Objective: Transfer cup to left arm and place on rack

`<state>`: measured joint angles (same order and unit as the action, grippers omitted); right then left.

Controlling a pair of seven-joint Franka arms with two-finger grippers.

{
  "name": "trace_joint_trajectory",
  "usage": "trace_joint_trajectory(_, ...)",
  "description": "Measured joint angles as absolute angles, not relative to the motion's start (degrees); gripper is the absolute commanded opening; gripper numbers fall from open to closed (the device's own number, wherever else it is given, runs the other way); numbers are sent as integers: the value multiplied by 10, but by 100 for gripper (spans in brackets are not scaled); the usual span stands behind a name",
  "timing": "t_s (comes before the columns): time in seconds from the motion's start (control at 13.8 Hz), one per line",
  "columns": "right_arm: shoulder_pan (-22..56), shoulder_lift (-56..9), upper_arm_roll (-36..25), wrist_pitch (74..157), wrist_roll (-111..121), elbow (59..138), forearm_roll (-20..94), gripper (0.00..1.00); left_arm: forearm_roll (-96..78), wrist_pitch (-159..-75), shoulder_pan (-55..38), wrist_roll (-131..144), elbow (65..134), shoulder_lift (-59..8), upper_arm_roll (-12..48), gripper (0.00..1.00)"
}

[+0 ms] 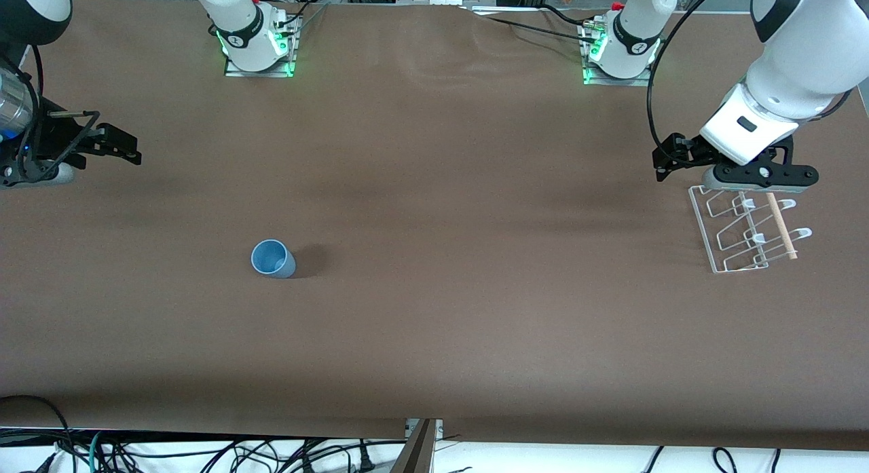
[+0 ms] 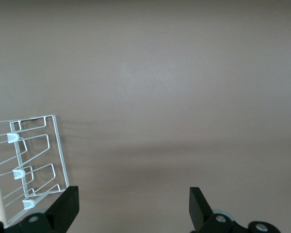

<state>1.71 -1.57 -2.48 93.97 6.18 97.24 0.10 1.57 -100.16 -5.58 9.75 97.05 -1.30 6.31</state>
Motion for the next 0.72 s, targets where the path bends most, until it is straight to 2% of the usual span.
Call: trace_joint_trajectory(0.72,17,-16,-24,939,63,972,1,99,16,-994,-55,97,962,2,61,100)
